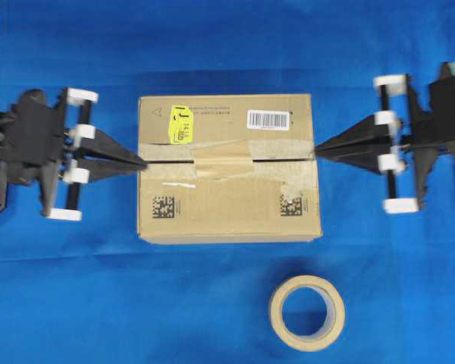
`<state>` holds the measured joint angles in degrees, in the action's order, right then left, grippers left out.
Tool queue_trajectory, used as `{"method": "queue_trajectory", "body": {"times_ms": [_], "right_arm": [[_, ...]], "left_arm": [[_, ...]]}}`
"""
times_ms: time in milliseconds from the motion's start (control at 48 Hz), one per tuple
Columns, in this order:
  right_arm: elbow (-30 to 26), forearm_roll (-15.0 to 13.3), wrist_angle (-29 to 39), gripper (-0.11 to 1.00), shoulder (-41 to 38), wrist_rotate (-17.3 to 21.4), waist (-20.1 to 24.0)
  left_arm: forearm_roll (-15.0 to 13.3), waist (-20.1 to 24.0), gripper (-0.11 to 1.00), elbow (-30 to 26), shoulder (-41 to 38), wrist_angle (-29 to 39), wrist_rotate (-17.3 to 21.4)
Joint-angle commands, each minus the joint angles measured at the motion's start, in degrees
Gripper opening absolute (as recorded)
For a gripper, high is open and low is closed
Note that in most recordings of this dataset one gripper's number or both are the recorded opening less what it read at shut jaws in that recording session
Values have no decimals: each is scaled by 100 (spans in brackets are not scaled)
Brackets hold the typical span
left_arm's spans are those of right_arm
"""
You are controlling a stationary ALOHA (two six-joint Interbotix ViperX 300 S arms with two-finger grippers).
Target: Apply tape along the seams of the closed cardboard box to seal it securely.
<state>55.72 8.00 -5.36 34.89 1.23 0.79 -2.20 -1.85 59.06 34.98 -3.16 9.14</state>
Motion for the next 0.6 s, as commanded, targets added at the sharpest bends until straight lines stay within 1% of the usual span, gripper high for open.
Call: {"method": "queue_trajectory", "body": {"times_ms": [0, 208, 396, 584], "right_arm": [[62, -9, 123, 1, 369, -9, 9], [501, -35, 527, 1, 1134, 0, 9], [888, -35, 598, 1, 1512, 18, 9], [1169, -44, 598, 1, 1600, 26, 9]], "left_arm": [[-9, 9, 0, 105, 466, 97, -9], [-9, 9, 0, 492, 1406, 272, -18], [-18, 9, 0, 993, 2215, 334, -35], [-18, 9, 0, 1301, 2716, 624, -387]]}}
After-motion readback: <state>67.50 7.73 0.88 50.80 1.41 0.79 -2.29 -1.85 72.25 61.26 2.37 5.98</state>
